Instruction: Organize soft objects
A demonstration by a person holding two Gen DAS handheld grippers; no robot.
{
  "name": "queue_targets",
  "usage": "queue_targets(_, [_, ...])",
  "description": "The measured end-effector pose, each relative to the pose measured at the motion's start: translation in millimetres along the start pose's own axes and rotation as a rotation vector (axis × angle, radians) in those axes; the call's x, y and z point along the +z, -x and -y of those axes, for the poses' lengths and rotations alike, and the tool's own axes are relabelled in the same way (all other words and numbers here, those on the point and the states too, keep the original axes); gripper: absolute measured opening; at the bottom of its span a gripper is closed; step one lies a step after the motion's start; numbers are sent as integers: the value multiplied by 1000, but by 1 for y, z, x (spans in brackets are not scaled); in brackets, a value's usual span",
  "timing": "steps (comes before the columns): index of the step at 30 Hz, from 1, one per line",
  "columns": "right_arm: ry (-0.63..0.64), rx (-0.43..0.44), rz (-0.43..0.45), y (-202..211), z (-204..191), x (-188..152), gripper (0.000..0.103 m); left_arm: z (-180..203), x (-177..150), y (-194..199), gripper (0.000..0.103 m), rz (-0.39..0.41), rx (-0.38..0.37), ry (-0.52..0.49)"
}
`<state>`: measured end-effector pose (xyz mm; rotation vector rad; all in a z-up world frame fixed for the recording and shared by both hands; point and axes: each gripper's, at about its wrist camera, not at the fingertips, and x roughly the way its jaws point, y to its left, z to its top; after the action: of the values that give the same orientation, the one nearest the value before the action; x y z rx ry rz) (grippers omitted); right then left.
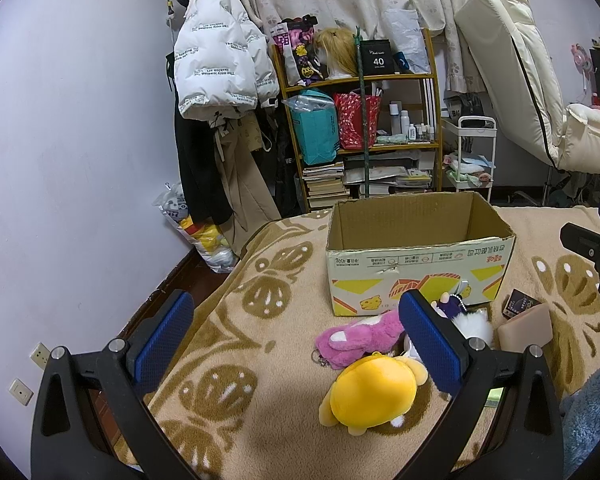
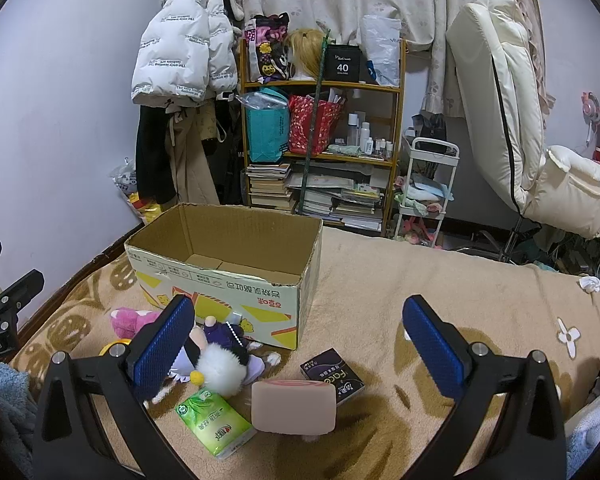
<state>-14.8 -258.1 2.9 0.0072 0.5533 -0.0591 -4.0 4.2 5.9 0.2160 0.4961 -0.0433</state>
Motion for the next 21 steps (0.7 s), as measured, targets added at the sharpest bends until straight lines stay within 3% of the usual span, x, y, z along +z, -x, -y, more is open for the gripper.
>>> queue_targets(10, [-2, 0, -2, 0, 0, 0, 103, 1, -1, -1, 101, -6, -3, -2])
queue_targets(21, [-27, 32, -78, -16, 3, -1, 103, 8, -11, -31, 101, -130, -51, -3])
